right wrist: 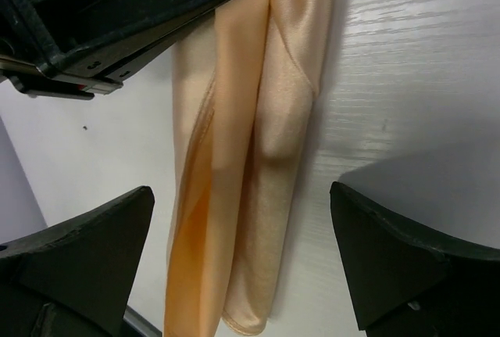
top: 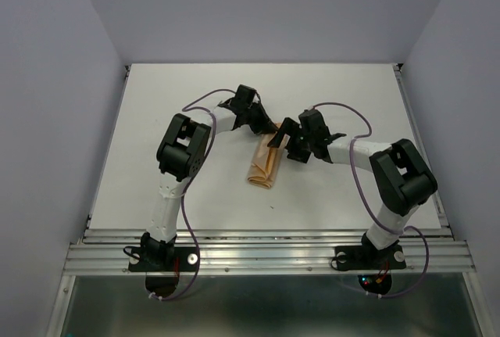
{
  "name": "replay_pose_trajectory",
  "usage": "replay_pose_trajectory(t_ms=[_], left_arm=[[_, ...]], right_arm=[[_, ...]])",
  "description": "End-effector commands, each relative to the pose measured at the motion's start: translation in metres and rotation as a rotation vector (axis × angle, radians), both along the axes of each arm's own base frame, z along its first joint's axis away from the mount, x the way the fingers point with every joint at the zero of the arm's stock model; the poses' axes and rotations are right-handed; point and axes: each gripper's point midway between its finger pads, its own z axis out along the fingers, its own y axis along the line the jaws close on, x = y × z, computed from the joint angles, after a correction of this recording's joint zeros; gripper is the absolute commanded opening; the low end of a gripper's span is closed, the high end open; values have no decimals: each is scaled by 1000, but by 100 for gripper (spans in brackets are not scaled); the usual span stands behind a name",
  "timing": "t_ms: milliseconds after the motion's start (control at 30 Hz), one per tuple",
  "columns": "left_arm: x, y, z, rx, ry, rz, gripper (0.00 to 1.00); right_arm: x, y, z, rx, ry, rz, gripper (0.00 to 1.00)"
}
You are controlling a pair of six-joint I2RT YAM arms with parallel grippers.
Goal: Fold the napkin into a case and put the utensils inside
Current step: Smooth out the smaller rectangle-folded napkin at the center of the board.
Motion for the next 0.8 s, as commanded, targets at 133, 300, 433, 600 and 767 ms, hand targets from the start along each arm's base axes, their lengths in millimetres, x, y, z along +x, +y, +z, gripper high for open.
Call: replay_pose_trajectory(t_ms=[133,300,433,600,767], left_arm=[[-14,8,-18,79,28,-3,0],[-13,7,-17,75,29,0,0],[-13,7,-17,75,29,0,0],[-12,8,-15,78,23,-1,0],[-11,9,-7,89,-2,-2,0]], right_arm=[[-4,25,-3,127,-1,56,100],[-11,31,-15,85,28,67,99],[-13,22,-27,45,54,27,83],[-15,14,-33,23,62,-17,57],[-15,13,-37,17,70,-23,32]])
